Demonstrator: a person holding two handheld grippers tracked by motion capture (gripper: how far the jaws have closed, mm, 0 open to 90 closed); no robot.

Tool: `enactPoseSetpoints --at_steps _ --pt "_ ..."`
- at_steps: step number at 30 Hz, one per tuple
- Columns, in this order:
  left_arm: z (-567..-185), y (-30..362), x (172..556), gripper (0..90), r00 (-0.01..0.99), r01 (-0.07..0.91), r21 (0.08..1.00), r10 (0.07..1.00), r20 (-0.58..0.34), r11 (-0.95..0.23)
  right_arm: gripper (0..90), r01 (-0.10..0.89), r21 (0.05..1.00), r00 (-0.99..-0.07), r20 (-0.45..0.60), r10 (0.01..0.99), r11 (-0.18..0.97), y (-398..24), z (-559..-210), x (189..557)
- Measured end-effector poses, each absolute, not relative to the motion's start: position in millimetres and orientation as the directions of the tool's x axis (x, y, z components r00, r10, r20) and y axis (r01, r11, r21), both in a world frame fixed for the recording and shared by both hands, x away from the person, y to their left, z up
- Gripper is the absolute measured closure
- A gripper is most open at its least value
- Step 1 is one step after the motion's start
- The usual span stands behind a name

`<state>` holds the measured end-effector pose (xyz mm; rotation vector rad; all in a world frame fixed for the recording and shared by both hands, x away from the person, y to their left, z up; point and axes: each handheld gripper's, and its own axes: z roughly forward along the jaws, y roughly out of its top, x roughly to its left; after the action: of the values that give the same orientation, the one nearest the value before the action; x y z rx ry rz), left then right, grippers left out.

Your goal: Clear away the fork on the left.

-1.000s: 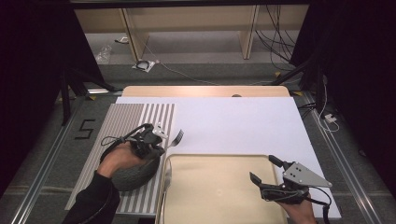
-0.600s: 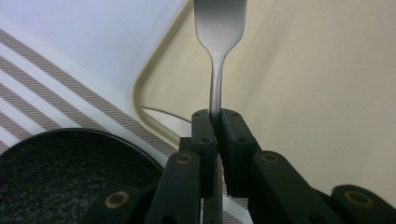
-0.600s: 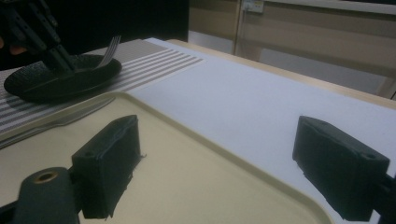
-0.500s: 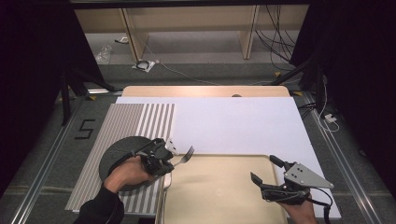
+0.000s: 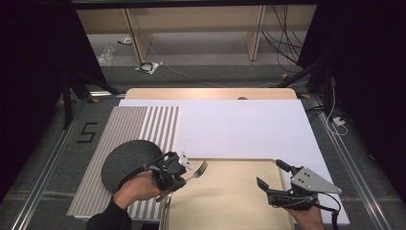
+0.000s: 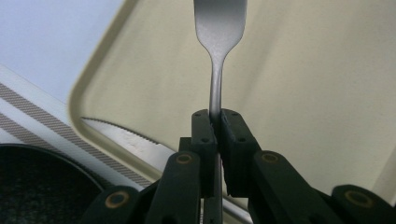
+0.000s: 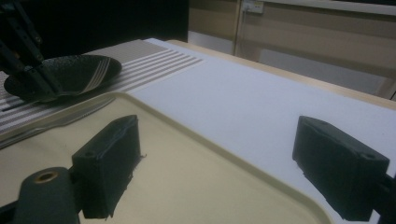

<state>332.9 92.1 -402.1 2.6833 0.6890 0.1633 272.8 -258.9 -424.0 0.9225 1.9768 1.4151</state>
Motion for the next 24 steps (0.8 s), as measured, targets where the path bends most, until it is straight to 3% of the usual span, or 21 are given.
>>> enactPoseSetpoints --at_steps 24 --pt "-419.6 52.5 300.0 84.1 0.914 0.392 0.329 0.403 -0.039 -0.859 16.1 0.221 0.951 -0.62 -0.036 0.784 0.218 -259.2 -424.1 273.2"
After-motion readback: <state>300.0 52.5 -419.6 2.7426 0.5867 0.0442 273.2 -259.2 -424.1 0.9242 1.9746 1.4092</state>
